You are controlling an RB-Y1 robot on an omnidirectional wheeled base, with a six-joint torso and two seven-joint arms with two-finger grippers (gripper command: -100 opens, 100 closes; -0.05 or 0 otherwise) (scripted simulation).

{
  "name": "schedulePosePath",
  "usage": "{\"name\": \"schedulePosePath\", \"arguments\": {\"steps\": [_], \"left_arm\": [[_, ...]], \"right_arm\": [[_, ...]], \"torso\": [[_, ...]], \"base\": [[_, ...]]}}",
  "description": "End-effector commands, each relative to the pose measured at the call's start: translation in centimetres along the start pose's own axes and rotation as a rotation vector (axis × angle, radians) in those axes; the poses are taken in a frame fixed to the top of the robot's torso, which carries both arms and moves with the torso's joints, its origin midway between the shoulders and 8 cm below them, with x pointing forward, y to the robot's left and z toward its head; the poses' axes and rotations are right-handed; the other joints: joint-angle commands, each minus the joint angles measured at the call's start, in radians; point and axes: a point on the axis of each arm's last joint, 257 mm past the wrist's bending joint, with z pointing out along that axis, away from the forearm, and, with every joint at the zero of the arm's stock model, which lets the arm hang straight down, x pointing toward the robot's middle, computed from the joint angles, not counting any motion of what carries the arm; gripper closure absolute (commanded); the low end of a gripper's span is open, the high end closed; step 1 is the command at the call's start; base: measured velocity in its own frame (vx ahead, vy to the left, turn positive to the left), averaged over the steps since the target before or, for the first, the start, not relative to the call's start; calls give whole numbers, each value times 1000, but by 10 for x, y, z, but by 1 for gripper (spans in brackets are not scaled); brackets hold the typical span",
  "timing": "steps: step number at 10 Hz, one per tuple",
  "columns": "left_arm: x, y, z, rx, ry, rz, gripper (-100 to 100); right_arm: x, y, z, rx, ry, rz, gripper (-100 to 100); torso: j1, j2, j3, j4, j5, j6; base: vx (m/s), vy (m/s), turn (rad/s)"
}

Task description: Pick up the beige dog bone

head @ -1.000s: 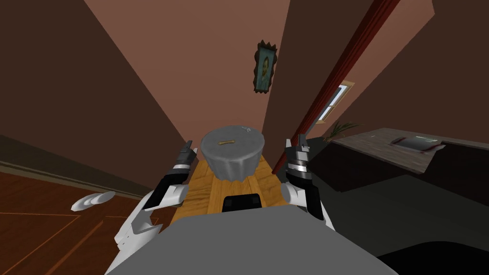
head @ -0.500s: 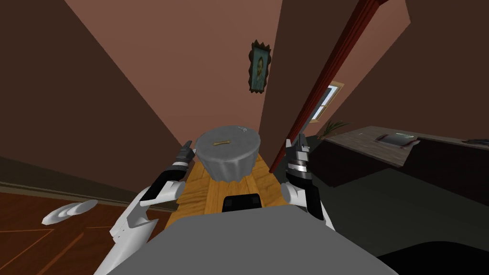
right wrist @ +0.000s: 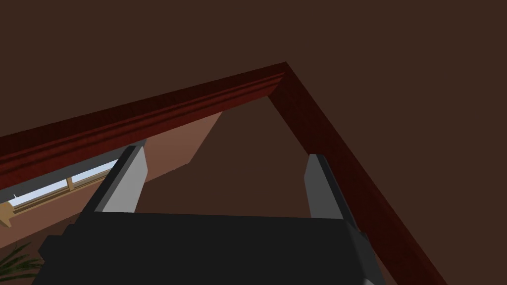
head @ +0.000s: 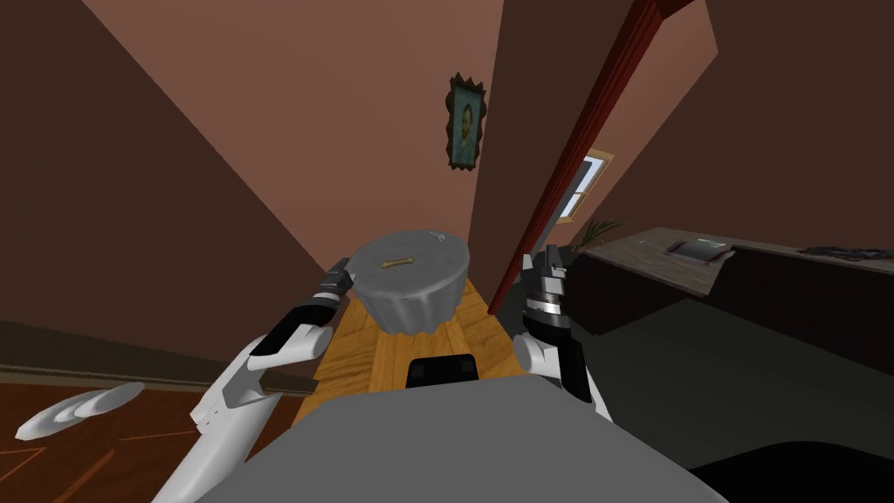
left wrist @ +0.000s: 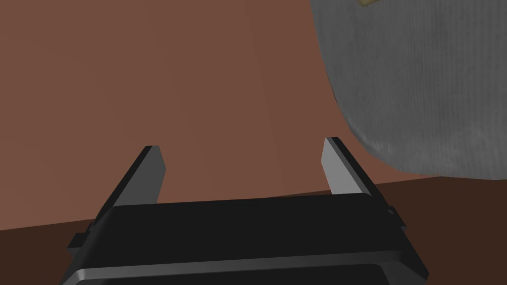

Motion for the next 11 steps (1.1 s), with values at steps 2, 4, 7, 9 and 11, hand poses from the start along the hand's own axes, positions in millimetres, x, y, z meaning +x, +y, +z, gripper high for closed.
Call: {"name": "schedulePosePath", "arguments": {"steps": [2,4,7,9,11], "left_arm": [[-13,15,8,-73,-10,-4,-100],[-26,24,13,-124,-21,-8,-100],[-40,37,17,-191,-36,-12,-100],[-55,46,20,-245,-53,-17,-100],[-71,50,23,-280,-73,-21,-100]], "right_arm": [[0,0,0,0,0,0,0],[0,0,0,0,0,0,0],[0,0,0,0,0,0,0],[0,0,0,0,0,0,0],[0,0,0,0,0,0,0]], "torso": [[-1,-1,0,0,0,0],[-1,-1,-1,0,0,0],[0,0,0,0,0,0],[0,-1,0,0,0,0],[2,1,0,0,0,0]], "base": [[11,-67,-98],[13,-73,-97],[2,-46,-71],[12,-66,-105],[0,-39,-59]]}}
